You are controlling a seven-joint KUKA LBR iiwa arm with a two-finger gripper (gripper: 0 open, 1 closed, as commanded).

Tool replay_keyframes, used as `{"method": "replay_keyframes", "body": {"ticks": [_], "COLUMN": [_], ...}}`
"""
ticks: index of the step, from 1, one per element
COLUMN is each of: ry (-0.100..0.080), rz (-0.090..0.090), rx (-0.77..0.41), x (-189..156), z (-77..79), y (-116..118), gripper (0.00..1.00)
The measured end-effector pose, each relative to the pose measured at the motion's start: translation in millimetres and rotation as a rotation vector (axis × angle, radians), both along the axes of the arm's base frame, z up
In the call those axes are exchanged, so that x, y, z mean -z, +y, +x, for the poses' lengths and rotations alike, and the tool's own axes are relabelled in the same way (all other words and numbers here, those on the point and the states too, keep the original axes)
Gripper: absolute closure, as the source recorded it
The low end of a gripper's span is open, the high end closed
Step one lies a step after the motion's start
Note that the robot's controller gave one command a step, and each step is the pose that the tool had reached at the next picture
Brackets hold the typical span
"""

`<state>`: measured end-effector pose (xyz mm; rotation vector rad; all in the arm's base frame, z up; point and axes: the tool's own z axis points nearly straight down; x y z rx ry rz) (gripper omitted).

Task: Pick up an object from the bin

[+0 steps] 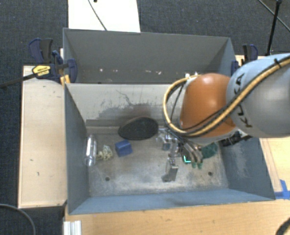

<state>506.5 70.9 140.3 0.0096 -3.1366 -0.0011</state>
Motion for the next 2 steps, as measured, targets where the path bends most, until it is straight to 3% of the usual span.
{"method": "replay_keyframes", "body": {"ticks": [1,2], "ry": [-0.011,-0.019], "rz": [0.004,0.005], "rx": [-0.014,-0.071], "x": [12.3,68.0], "z": [54.1,79.2], "y": [60.8,100.1], "gripper": [0.00,0.00]}}
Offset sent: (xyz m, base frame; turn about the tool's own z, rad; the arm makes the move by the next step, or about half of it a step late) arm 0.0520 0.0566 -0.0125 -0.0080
